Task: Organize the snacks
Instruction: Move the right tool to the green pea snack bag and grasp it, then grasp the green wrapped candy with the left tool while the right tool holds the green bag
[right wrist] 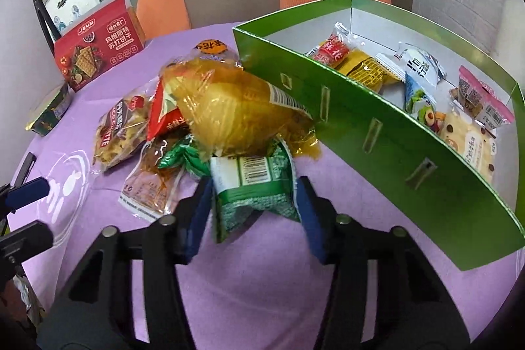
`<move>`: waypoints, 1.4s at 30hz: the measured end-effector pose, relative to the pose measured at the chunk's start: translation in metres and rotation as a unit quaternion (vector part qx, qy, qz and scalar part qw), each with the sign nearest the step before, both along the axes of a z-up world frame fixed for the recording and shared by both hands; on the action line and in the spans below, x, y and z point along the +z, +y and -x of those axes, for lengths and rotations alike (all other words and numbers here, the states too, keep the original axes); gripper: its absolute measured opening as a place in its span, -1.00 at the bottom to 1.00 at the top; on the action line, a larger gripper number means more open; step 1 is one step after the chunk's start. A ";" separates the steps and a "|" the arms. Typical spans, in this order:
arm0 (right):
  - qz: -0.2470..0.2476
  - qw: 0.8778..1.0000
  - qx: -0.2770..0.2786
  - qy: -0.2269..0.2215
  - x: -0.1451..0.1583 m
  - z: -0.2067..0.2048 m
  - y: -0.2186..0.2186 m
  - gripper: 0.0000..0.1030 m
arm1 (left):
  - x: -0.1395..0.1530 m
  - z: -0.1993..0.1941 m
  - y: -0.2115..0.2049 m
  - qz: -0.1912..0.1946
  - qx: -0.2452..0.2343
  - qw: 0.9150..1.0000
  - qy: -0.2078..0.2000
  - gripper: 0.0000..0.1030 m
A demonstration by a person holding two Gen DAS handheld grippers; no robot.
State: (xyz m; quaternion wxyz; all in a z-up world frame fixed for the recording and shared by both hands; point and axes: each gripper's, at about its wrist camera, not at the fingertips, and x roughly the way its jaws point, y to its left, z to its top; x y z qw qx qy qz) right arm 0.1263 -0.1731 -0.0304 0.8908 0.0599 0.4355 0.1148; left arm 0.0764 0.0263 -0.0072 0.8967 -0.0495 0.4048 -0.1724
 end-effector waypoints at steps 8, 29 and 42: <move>-0.009 1.000 -0.011 0.000 0.002 0.049 -0.021 -0.07 | 0.002 -0.026 -0.035 0.004 -0.063 0.998 -0.002 0.41; -0.031 0.999 -0.037 -0.002 0.001 0.084 -0.051 0.01 | -0.018 -0.083 -0.093 0.007 -0.114 0.993 0.007 -0.23; -0.026 0.999 -0.040 0.002 0.001 0.087 -0.047 0.07 | -0.025 -0.043 -0.061 0.036 -0.102 0.994 0.028 -0.54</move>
